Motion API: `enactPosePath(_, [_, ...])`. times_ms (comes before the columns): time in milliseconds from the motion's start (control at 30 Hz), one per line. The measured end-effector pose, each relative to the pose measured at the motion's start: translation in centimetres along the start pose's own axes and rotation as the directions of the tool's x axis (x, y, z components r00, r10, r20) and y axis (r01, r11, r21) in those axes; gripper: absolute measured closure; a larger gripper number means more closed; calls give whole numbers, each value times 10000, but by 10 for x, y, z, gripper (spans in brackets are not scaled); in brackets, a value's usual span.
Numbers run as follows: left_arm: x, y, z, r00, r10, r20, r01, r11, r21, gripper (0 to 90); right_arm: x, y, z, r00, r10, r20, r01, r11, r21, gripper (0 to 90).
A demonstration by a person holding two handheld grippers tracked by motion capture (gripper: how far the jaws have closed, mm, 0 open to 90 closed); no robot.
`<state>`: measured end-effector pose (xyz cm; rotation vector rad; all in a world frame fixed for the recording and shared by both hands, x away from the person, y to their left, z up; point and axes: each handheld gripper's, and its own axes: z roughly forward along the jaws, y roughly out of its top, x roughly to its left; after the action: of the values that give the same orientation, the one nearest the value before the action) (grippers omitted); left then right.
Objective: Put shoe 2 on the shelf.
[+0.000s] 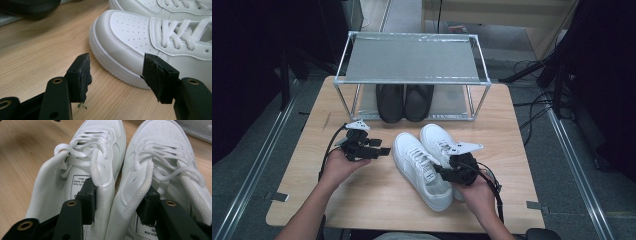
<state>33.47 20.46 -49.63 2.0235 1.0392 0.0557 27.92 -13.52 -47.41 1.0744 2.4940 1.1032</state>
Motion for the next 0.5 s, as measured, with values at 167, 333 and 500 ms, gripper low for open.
enactPosePath(167, [1, 0, -1, 10000, -7, -49, 6, 9999, -103, 396, 0, -1, -2, 10000, -48, 39, 49, 9999, -129, 679])
enactPosePath(333, [2, 0, -4, 9999, 5, -136, -7, 9999, -166, 397, -5, -1, -4, 9989, 361, -313, -366, 9992, -157, 732])
enactPosePath(500, [5, -2, -9, 9996, -10, -286, 3, 9997, -229, 397, -7, 0, -5, 9983, 373, -452, -379, 9992, -127, 750])
